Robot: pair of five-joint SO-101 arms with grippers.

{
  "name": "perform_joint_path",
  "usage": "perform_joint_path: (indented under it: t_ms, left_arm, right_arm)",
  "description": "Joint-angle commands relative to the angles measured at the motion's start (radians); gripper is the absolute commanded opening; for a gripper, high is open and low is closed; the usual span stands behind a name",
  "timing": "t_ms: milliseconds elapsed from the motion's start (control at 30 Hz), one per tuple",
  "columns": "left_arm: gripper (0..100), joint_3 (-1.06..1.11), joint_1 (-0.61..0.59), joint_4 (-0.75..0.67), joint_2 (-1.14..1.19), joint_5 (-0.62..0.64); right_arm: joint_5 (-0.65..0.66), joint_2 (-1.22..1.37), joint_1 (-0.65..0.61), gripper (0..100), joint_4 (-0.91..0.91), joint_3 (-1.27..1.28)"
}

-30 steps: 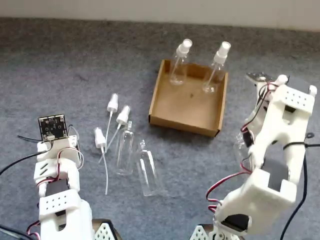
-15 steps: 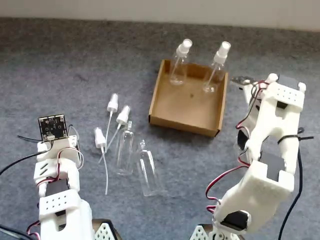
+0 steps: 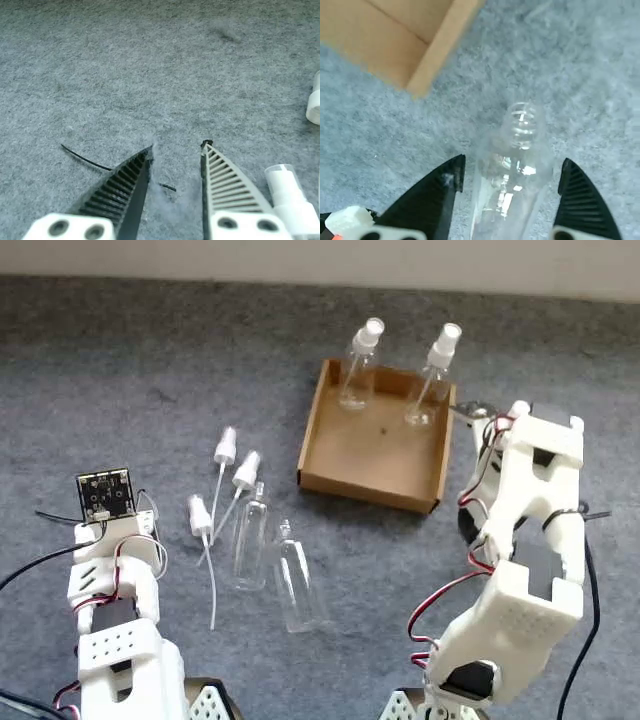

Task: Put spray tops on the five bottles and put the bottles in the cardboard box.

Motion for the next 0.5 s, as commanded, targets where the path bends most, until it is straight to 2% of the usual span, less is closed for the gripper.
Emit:
perform_joint_path:
  t_ms: [0, 467]
  left_arm:
    - [15, 0.019, 0.022, -0.017, -0.016, 0.003]
    - [15, 0.019, 0.022, -0.017, -0.016, 0.003]
  right_arm:
    - [-0.012, -0.016, 0.008, 25.7, -0.056, 0.051]
    - [-0.049, -0.016, 0.018, 25.4, -0.093, 0.090]
